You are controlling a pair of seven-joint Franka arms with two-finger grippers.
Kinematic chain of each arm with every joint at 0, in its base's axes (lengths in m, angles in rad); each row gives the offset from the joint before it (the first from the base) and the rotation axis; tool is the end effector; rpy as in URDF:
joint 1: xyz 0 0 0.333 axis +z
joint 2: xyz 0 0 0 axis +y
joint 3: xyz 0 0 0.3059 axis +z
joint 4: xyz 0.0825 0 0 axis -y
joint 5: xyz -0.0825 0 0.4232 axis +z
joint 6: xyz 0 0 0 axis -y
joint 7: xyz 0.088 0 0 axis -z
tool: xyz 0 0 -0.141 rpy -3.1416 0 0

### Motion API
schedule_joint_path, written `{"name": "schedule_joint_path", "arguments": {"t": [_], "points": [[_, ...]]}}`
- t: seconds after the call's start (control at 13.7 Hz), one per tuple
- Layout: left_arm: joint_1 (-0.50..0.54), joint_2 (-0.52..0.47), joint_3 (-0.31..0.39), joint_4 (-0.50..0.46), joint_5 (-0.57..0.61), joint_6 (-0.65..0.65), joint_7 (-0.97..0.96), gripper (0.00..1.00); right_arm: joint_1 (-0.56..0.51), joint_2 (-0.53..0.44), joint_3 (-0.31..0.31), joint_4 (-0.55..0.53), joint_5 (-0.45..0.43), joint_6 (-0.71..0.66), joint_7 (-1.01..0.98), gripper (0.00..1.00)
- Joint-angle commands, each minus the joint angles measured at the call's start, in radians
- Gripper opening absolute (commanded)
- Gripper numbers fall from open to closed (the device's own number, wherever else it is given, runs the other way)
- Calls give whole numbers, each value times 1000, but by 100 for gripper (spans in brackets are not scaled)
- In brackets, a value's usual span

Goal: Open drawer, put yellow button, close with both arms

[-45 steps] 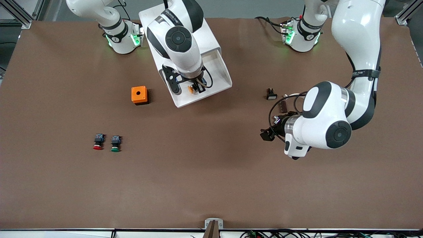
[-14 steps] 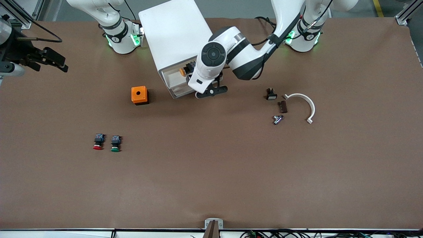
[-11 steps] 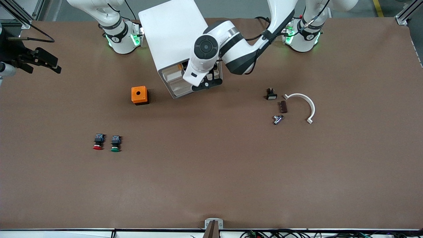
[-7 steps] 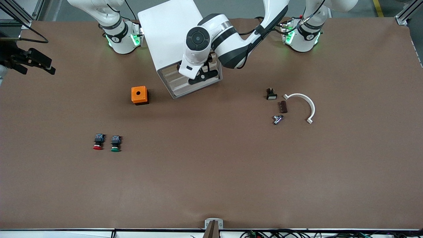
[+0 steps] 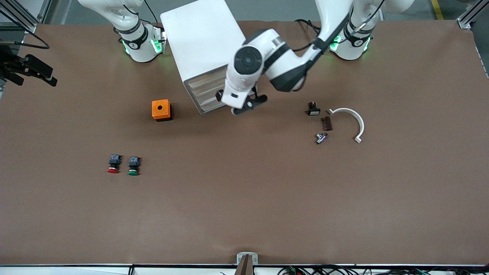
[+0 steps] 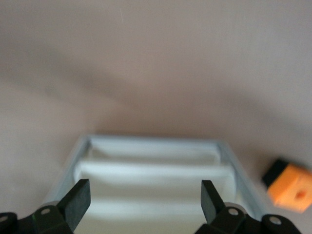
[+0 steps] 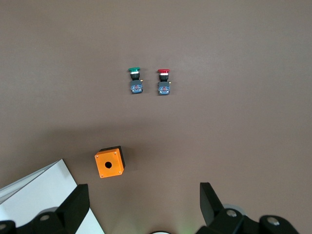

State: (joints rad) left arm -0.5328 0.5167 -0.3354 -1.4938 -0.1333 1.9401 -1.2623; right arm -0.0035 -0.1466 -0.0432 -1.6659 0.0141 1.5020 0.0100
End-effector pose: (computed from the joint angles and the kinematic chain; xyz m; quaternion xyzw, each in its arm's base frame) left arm 0.4765 -0.5394 0.3264 0.9608 0.2365 -0.1360 0.0500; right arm 0.5403 -0.0247 0.6093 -0.9995 0.0277 0.0085 0.0103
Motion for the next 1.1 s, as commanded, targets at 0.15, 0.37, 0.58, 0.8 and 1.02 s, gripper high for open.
{"name": "schedule_joint_path", "arguments": {"t": [0.15,0.37,0.58,0.8,1.02], "points": [[196,-44,-5,18,133,-26,148,100,-21,9,19,40,-11,-8,-12,100],[281,-67,-4,56,223,-26,156,100,-23,9,19,46,-17,-3,-12,100],[361,-116,-4,55,274,-68,185,100,-24,9,19,52,-17,-3,-12,100],[440,-203,-5,56,310,-165,285,100,-23,9,19,51,-17,-3,-12,100],[516,-292,-7,56,298,-277,439,100,-23,9,19,52,-17,-3,-12,100]]}}
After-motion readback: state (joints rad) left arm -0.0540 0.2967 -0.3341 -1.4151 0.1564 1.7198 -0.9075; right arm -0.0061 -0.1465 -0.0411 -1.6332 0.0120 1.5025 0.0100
